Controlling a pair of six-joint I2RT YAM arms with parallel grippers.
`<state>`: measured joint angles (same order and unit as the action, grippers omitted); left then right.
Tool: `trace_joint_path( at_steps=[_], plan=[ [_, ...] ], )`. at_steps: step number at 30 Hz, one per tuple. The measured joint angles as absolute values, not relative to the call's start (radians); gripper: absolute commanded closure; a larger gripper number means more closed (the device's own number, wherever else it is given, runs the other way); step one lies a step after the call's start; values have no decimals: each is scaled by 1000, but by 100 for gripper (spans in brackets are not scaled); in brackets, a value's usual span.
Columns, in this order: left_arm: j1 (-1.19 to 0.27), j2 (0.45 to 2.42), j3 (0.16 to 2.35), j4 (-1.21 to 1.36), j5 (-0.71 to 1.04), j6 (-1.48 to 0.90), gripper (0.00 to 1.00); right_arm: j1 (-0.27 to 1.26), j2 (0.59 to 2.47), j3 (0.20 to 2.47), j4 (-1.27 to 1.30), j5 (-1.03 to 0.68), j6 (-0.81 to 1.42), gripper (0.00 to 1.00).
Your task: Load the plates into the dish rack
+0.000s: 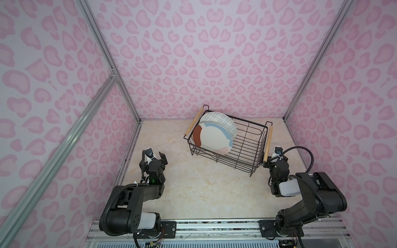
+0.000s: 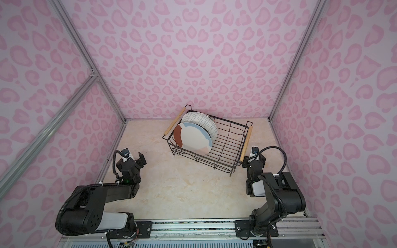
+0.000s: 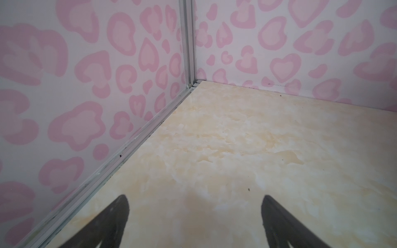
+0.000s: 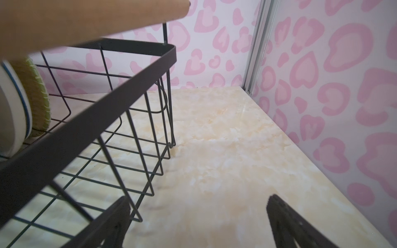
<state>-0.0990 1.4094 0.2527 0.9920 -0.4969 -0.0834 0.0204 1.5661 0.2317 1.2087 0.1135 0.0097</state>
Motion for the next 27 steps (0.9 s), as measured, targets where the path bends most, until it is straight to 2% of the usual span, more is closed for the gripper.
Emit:
trace_joint_path(
  at_steps=[9,27],
  plan=[
    [-89,1482,229,1130,-371,-41,2,20,1566,247,1180,115,9,1],
    [-52,1483,281,1067,-340,-60,3,24,1566,307,1069,172,24,0]
  ],
)
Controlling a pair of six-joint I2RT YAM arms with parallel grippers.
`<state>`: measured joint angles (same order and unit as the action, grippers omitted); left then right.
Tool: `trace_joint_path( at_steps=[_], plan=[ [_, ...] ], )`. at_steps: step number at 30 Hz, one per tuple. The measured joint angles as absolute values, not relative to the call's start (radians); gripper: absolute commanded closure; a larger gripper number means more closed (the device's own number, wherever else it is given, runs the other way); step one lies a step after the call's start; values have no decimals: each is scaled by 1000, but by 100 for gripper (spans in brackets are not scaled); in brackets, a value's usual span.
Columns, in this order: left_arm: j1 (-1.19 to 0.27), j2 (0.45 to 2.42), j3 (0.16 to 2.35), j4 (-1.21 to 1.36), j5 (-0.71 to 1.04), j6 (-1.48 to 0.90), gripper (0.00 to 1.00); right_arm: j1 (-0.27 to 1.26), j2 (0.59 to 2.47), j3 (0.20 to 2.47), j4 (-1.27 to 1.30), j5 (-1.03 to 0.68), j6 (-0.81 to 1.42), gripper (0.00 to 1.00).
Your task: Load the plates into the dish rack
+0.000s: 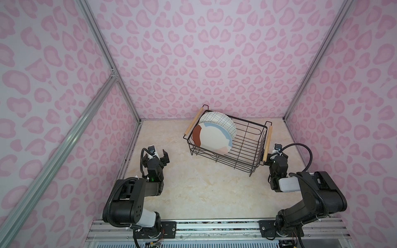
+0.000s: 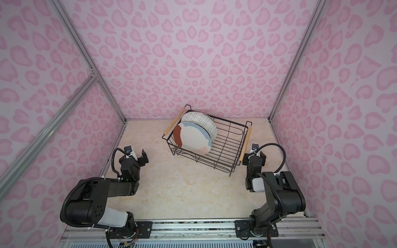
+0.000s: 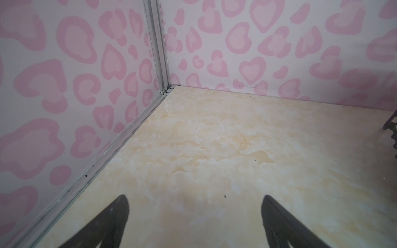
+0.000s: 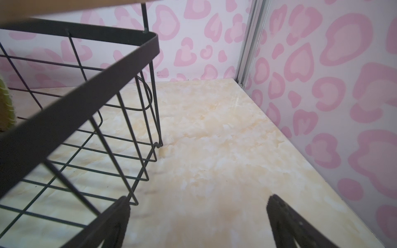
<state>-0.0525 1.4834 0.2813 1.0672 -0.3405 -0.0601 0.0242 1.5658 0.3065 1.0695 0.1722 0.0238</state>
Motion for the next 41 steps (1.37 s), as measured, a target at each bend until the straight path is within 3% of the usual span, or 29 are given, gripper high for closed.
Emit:
trace_joint_path(
  at_steps=[17,22,26,41],
  plan=[
    [-43,1483,286,1043,-322,-60,2,5,1568,321,1053,121,23,0],
    [-43,1483,286,1042,-322,-60,2,-2,1567,224,1145,105,36,0],
    [-43,1483,287,1042,-321,-60,3,-2,1554,317,1069,109,30,0],
    [-35,1484,308,1026,-296,-61,3,-2,1562,321,1049,84,38,0]
  ],
)
